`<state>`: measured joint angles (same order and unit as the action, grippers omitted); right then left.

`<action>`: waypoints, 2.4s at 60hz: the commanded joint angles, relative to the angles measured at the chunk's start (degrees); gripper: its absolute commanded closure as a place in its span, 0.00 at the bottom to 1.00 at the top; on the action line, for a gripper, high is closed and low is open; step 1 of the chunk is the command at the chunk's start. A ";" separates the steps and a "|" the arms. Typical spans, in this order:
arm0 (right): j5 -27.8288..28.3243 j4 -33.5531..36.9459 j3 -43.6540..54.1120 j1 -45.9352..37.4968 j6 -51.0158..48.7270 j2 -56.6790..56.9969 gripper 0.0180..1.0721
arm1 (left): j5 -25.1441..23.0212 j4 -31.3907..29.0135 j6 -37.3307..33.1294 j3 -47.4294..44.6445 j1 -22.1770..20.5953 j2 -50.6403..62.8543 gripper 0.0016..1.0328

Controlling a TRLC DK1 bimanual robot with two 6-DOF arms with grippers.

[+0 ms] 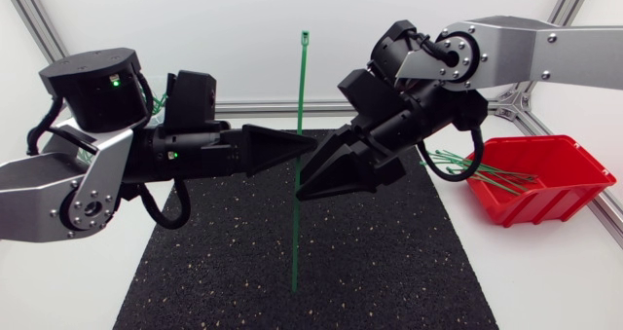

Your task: Take a green cable tie from the red box, thread the tail through the head to close it, then place it in the transparent bin on the left.

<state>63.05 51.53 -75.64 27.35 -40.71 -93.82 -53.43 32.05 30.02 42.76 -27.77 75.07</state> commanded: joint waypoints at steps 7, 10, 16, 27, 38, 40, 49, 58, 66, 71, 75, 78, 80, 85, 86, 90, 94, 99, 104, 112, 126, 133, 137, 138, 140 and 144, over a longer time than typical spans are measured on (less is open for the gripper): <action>0.06 -6.44 4.36 1.65 7.22 3.21 0.47 | 0.26 1.43 1.44 -0.75 1.40 0.78 0.96; 0.06 -8.46 4.97 1.65 8.89 3.91 0.55 | 0.26 1.52 1.44 -0.93 1.67 0.78 0.96; 0.06 -10.13 5.50 1.39 10.03 4.26 0.58 | 0.26 1.78 1.62 -1.37 1.84 0.34 0.97; 0.06 -15.84 8.31 0.95 13.29 5.14 0.71 | 0.26 1.96 1.71 -1.89 2.11 0.25 0.97; 0.15 -17.69 8.84 0.68 14.78 5.84 0.75 | 0.26 2.05 1.71 -2.07 2.11 0.34 0.96; 0.23 -17.87 8.84 0.68 14.96 6.19 0.76 | 0.26 2.05 1.71 -2.07 2.11 0.43 0.97; 0.23 -22.17 10.33 0.68 18.47 7.42 0.84 | 0.26 2.05 1.71 -2.16 2.11 0.43 0.97; 0.32 -22.61 10.86 0.68 18.47 7.60 0.94 | 0.26 2.05 1.71 -2.16 2.19 0.52 0.97; 0.23 -23.23 11.92 0.68 18.56 7.78 0.94 | 0.26 2.05 1.71 -2.33 2.28 0.43 0.96; 0.23 -23.40 12.27 0.68 18.56 7.78 0.94 | 0.26 2.14 1.71 -2.33 2.37 0.43 0.96; 0.15 -23.40 12.44 0.86 18.56 7.95 0.94 | 0.26 2.22 1.80 -2.33 2.54 0.43 0.92; -0.03 -23.40 12.62 1.03 18.56 7.95 0.94 | 0.26 2.31 1.80 -2.33 2.63 0.34 0.85; -0.03 -23.40 12.71 1.21 18.56 7.95 0.94 | 0.26 2.40 1.80 -2.33 2.90 0.34 0.84; -0.12 -23.31 12.97 1.30 18.56 7.78 0.94 | 0.26 2.49 1.80 -2.33 3.34 0.25 0.75; -0.12 -23.31 13.06 1.39 18.56 7.78 0.94 | 0.26 2.40 1.88 -2.33 3.51 0.17 0.73; -0.20 -23.31 13.41 1.56 18.38 7.60 0.94 | 0.34 2.49 2.06 -2.25 4.30 -0.10 0.67; -0.56 -23.23 13.76 2.27 18.21 7.25 0.94 | 0.34 2.49 2.41 -1.89 4.92 -0.10 0.62; -1.00 -23.05 14.46 3.23 17.94 7.07 0.94 | 0.34 2.49 2.67 -1.28 5.71 -0.10 0.59; -1.61 -22.44 15.26 4.46 17.07 7.16 0.94 | 0.34 2.58 3.03 -0.75 6.41 -0.10 0.57; -2.31 -20.94 16.93 6.31 15.22 7.51 0.94 | 0.34 2.66 3.47 0.30 7.91 -0.10 0.54; -3.46 -20.94 19.56 6.75 14.52 9.62 0.94 | 0.26 2.66 3.82 0.48 9.05 -0.10 0.54; -4.16 -21.56 21.14 6.75 14.34 10.85 0.94 | 0.17 2.66 3.91 -0.40 8.78 -0.80 0.54; -4.77 -22.08 21.50 6.66 14.34 11.12 0.94 | 0.17 2.75 3.99 -1.28 8.43 -1.59 0.54; -5.04 -22.26 21.67 6.66 14.34 11.20 0.94 | 0.17 2.75 3.99 -1.45 8.26 -1.77 0.54; -5.57 -22.52 21.85 6.66 14.25 11.38 0.94 | 0.08 2.75 4.17 -1.63 8.17 -2.03 0.54; -6.97 -23.67 22.37 6.66 14.43 11.99 0.94 | -0.54 2.75 4.26 -2.07 8.08 -2.12 0.54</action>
<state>57.08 29.08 -55.07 33.67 -25.74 -82.89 -53.43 33.61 32.82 41.82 -19.31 74.08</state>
